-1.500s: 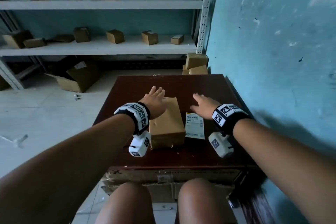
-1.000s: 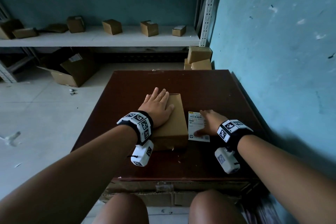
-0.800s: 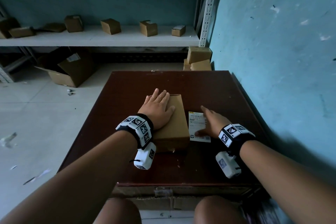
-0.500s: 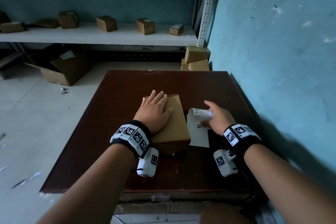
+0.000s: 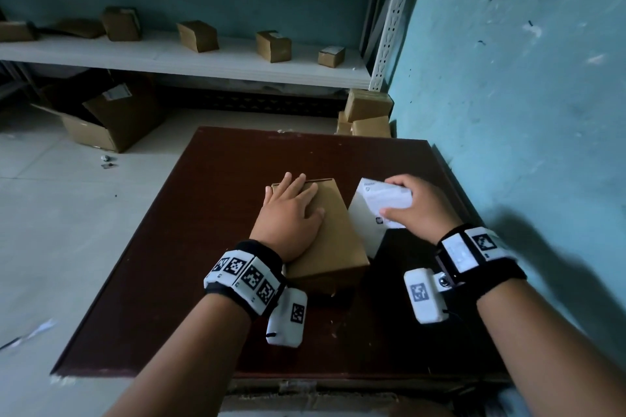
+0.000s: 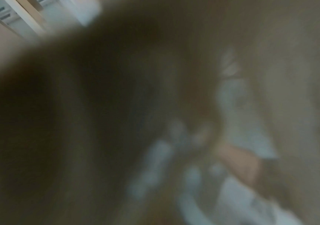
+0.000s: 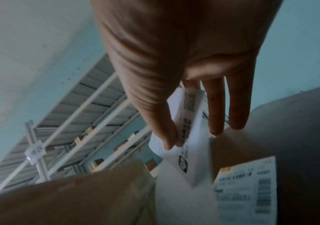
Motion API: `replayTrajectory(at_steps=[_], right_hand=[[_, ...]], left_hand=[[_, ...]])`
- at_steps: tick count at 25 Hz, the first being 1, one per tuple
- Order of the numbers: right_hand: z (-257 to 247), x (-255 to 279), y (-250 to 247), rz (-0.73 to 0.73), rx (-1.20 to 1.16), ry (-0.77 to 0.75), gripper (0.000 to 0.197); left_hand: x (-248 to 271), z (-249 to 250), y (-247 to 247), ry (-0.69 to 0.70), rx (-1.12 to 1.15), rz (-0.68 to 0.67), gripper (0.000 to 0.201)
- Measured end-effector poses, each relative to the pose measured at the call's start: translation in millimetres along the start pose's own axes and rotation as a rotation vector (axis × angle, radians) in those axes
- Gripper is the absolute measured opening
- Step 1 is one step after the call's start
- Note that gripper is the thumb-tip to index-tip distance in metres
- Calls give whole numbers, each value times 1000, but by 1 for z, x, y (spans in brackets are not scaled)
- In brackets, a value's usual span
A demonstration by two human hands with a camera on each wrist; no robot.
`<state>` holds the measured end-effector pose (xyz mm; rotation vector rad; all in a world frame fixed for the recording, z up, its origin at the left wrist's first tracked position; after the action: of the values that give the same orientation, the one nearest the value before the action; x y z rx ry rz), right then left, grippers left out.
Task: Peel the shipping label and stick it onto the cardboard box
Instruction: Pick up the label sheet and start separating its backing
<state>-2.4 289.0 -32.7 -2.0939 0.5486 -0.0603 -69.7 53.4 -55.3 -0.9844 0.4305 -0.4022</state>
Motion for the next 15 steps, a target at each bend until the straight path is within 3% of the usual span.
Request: replayTrajectory(at_steps=[5, 8, 12, 15], right_hand=[[35, -3, 48, -154, 61, 167, 69], [41, 0, 62, -224, 113, 157, 80], [39, -4, 70, -282, 205, 138, 63], [38, -12, 70, -245, 276, 139, 56]], left_hand=[[-1, 0, -1, 14, -10, -17, 59], [-1, 1, -2, 17, -2, -21, 58], [0, 0, -7, 27, 55, 0, 53], [-1, -3, -9, 18, 82, 25, 51]])
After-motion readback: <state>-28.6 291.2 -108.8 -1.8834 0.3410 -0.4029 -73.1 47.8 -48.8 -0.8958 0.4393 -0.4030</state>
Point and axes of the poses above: each hand's wrist, its own x-axis away from the middle knuckle, its own y-axis out of the palm, z = x × y, the point moved 6 cm from there along -x, towards the middle knuckle, and after that the axes turned 5 degrees about z, right-handed, at the moved point
